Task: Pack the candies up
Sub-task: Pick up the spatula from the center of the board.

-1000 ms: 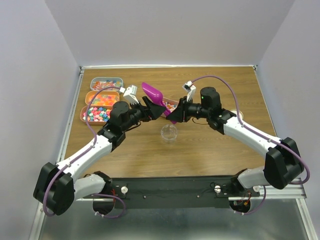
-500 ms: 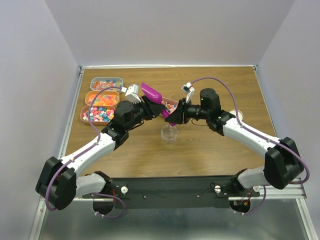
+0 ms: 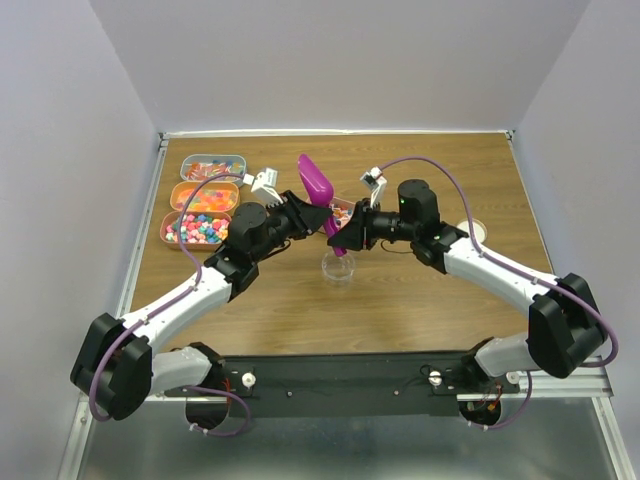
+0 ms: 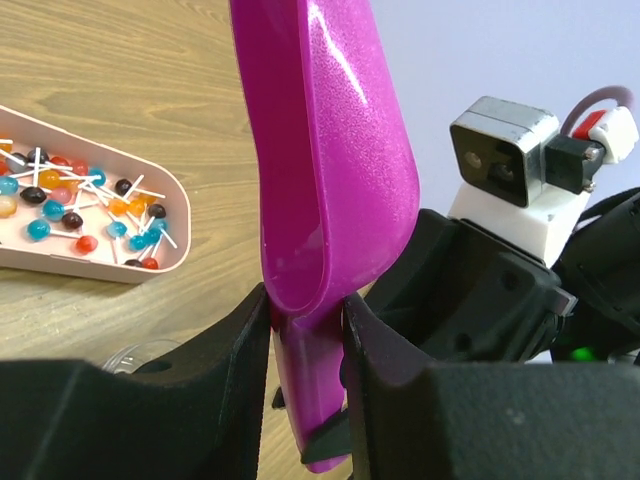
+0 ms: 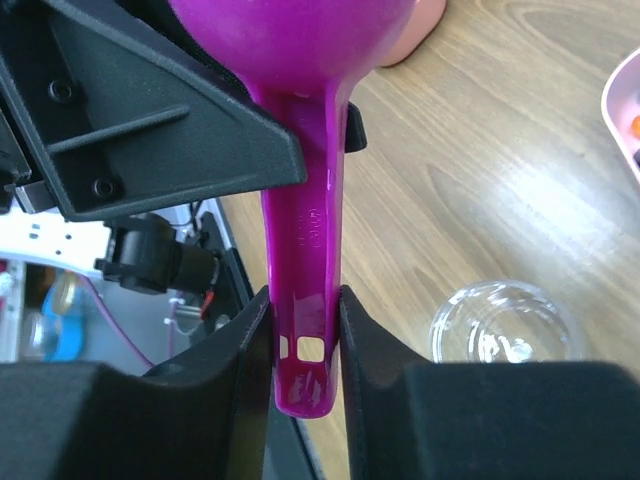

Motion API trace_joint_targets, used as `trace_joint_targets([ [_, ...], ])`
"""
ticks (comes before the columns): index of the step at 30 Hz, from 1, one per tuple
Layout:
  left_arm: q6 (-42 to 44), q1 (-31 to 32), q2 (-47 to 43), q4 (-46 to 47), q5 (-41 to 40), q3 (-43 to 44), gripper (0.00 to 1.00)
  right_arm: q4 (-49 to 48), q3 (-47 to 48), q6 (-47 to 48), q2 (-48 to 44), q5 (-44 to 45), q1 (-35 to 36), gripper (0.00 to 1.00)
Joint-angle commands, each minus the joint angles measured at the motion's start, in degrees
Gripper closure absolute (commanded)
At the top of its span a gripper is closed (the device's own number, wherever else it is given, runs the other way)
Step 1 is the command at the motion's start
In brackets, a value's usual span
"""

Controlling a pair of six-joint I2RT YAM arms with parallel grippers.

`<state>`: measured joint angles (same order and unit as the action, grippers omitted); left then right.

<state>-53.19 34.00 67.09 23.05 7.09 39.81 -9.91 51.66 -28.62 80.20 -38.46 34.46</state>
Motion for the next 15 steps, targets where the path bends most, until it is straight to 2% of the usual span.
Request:
trace_joint_targets([
  [1,-1.1,0.4,-1.2,-1.5,-4.4,0.0,1.00,1.8,1.2,2.0,-1.2,2.8,1.8,0.52],
  [2,-1.5,0.5,-1.3,-3.8,-6.1,0.6,1.00,3.2,1.9,3.0,-1.5,4.1,2.1,0.43],
  [4,-3.1,0.5,-1.3,-6.7,-8.5,1.4,1.00,8.0,3.2,6.8,-2.2,9.6,3.9,0.37],
  [5,-3.8,0.5,-1.3,-9.7,-10.5,2.3,1.00,9.5,4.4,8.1,-3.1,11.5,4.6,0.29],
  [6,-4.5,0.5,-1.3,-11.1,-11.4,2.7,1.00,12.8,5.0,9.4,-3.6,15.5,6.2,0.25],
  [11,-6.3,0.6,-0.5,-20.8,-16.7,7.7,1.00,18.6,7.0,17.5,-5.4,30.0,12.8,0.13],
  [15,-6.4,0.9,0.8,-25.0,-18.2,10.8,1.00,20.7,7.8,22.0,-5.0,48.6,21.7,0.12],
])
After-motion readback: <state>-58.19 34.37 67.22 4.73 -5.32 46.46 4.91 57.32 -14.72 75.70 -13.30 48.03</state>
